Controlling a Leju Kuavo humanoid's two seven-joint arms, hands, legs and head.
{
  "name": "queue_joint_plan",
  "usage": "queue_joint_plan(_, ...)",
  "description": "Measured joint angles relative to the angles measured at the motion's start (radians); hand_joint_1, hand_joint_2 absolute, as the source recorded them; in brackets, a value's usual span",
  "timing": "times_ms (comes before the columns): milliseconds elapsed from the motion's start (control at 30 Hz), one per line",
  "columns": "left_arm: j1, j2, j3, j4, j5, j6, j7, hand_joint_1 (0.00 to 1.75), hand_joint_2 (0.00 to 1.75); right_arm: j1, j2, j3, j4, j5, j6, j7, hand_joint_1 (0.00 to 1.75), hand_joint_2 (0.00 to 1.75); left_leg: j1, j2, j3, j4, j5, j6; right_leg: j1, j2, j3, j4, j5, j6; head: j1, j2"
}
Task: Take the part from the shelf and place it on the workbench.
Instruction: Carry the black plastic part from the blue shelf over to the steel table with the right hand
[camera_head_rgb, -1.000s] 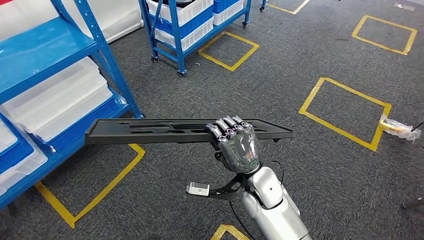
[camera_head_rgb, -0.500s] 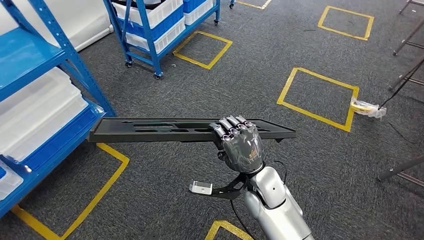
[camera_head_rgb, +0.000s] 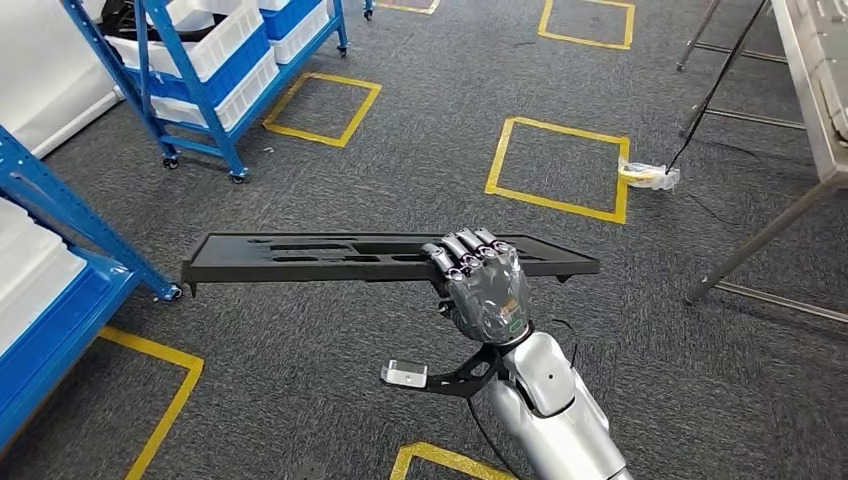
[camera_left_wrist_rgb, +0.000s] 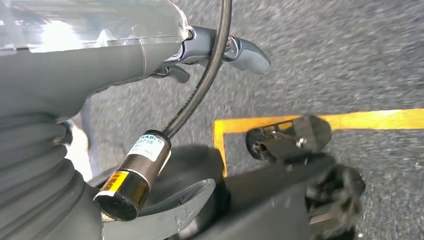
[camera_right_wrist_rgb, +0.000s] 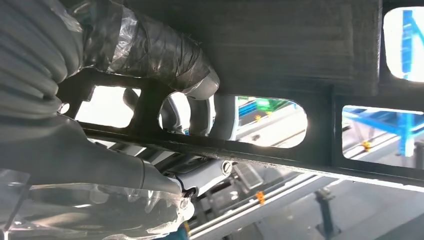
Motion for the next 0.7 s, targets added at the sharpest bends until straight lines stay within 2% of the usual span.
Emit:
queue_joint_plan(33,-0.001,0.0,0.0,0.0,0.003,0.001,-0.002,0.0,1.75,0.0,0.0,0.0,0.0,0.0,0.0,0.002,1.75,1.75,-0.001,-0.012,0.005,-0.013,-0.003,0.003,-0.004,0.013,-0.006,0.0,0.003,0.007,0.0,0.0)
queue_joint_plan(67,-0.003,-0.001,0.0,0.0,0.009,0.002,-0.004,0.0,1.75,0.001,-0.001,0.0,0.0,0.0,0.0,0.005,1.75,1.75,-0.004,-0.004,0.008,-0.021,-0.002,0.005,-0.008,0.026,-0.011,-0.002,0.007,0.015,0.0,0.0)
queue_joint_plan(100,-0.004,-0.002,0.0,0.0,0.015,0.003,-0.006,0.0,1.75,0.002,-0.002,0.0,-0.001,0.0,0.0,0.007,1.75,1.75,-0.004,0.01,0.011,-0.027,0.002,0.01,-0.01,0.026,-0.013,-0.004,0.009,0.022,0.0,0.0)
queue_joint_plan(133,-0.004,-0.004,0.0,0.0,0.019,0.004,-0.008,0.0,1.75,0.003,-0.003,-0.001,-0.003,0.001,0.0,0.008,1.75,1.75,-0.003,0.024,0.017,-0.036,0.006,0.016,-0.007,0.005,-0.016,0.002,0.004,0.027,0.001,0.0)
queue_joint_plan(167,-0.005,-0.006,0.0,0.0,0.021,0.004,-0.009,0.0,1.75,0.004,-0.004,-0.001,-0.005,0.002,0.0,0.008,1.75,1.75,-0.002,0.039,0.023,-0.045,0.01,0.022,-0.003,-0.028,-0.026,0.024,-0.01,0.032,0.002,0.0)
queue_joint_plan(233,-0.002,-0.01,0.0,0.0,0.021,0.0,-0.008,0.0,1.75,0.005,-0.005,-0.001,-0.01,0.004,0.0,0.005,1.75,1.75,-0.003,0.07,0.03,-0.053,0.012,0.03,0.0,-0.098,-0.074,0.125,-0.064,0.039,0.005,0.0)
queue_joint_plan(267,0.001,-0.01,0.0,0.0,0.022,-0.002,-0.007,0.0,1.75,0.008,-0.005,-0.002,-0.011,0.005,0.0,0.004,1.75,1.75,-0.005,0.087,0.031,-0.053,0.01,0.031,-0.003,-0.111,-0.107,0.189,-0.092,0.042,0.005,0.0)
queue_joint_plan(300,0.005,-0.011,0.0,0.0,0.022,-0.004,-0.007,0.0,1.75,0.012,-0.006,-0.003,-0.012,0.005,0.0,0.002,1.75,1.75,-0.005,0.103,0.031,-0.053,0.009,0.032,-0.007,-0.116,-0.132,0.237,-0.107,0.045,0.005,0.0)
queue_joint_plan(333,0.008,-0.011,0.0,0.0,0.022,-0.006,-0.006,0.0,1.75,0.017,-0.007,-0.004,-0.012,0.005,0.0,0.002,1.75,1.75,-0.006,0.118,0.032,-0.052,0.006,0.031,-0.011,-0.119,-0.141,0.254,-0.104,0.048,0.005,0.0)
queue_joint_plan(367,0.011,-0.011,0.0,0.0,0.022,-0.007,-0.005,0.0,1.75,0.02,-0.008,-0.006,-0.012,0.006,0.0,0.002,1.75,1.75,-0.006,0.133,0.033,-0.051,0.004,0.03,-0.014,-0.124,-0.128,0.231,-0.084,0.049,0.006,0.0)
queue_joint_plan(400,0.012,-0.011,0.0,0.0,0.022,-0.008,-0.004,0.0,1.75,0.022,-0.009,-0.007,-0.012,0.009,0.0,0.003,1.75,1.75,-0.005,0.147,0.035,-0.051,0.001,0.027,-0.015,-0.134,-0.096,0.172,-0.051,0.05,0.005,0.0)
queue_joint_plan(467,0.013,-0.011,0.0,0.0,0.021,-0.007,-0.003,0.0,1.75,0.021,-0.01,-0.011,-0.016,0.015,0.0,0.006,1.75,1.75,-0.008,0.169,0.041,-0.048,-0.007,0.018,-0.01,-0.174,-0.023,0.036,-0.004,0.044,0.005,0.0)
queue_joint_plan(500,0.013,-0.011,0.0,0.0,0.02,-0.006,-0.002,0.0,1.75,0.021,-0.01,-0.013,-0.018,0.018,0.0,0.008,1.75,1.75,-0.011,0.177,0.044,-0.048,-0.011,0.012,-0.005,-0.187,-0.003,-0.002,0.005,0.039,0.005,0.0)
queue_joint_plan(533,0.013,-0.011,0.0,0.0,0.02,-0.005,-0.001,0.0,1.75,0.021,-0.01,-0.015,-0.02,0.021,0.0,0.01,1.75,1.75,-0.013,0.185,0.047,-0.048,-0.014,0.006,0.0,-0.192,0.004,-0.017,0.004,0.033,0.005,0.0)
queue_joint_plan(600,0.012,-0.012,0.0,0.0,0.019,-0.002,0.004,0.0,1.75,0.022,-0.01,-0.02,-0.024,0.026,0.0,0.012,1.75,1.75,-0.012,0.203,0.053,-0.049,-0.02,-0.004,0.003,-0.168,0.005,-0.019,0.005,0.021,0.005,0.0)
queue_joint_plan(633,0.011,-0.011,0.0,0.0,0.017,0.0,0.006,0.0,1.75,0.024,-0.01,-0.023,-0.029,0.03,0.0,0.011,1.75,1.75,-0.01,0.198,0.055,-0.044,-0.028,-0.009,0.002,-0.157,0.009,-0.023,0.006,0.015,0.005,0.0)
queue_joint_plan(700,0.009,-0.01,0.0,0.0,0.012,0.002,0.007,0.0,1.75,0.025,-0.008,-0.026,-0.039,0.04,0.0,0.008,1.75,1.75,-0.005,0.157,0.033,0.017,-0.068,-0.014,-0.004,-0.135,0.018,-0.032,0.009,0.0,0.004,0.0)
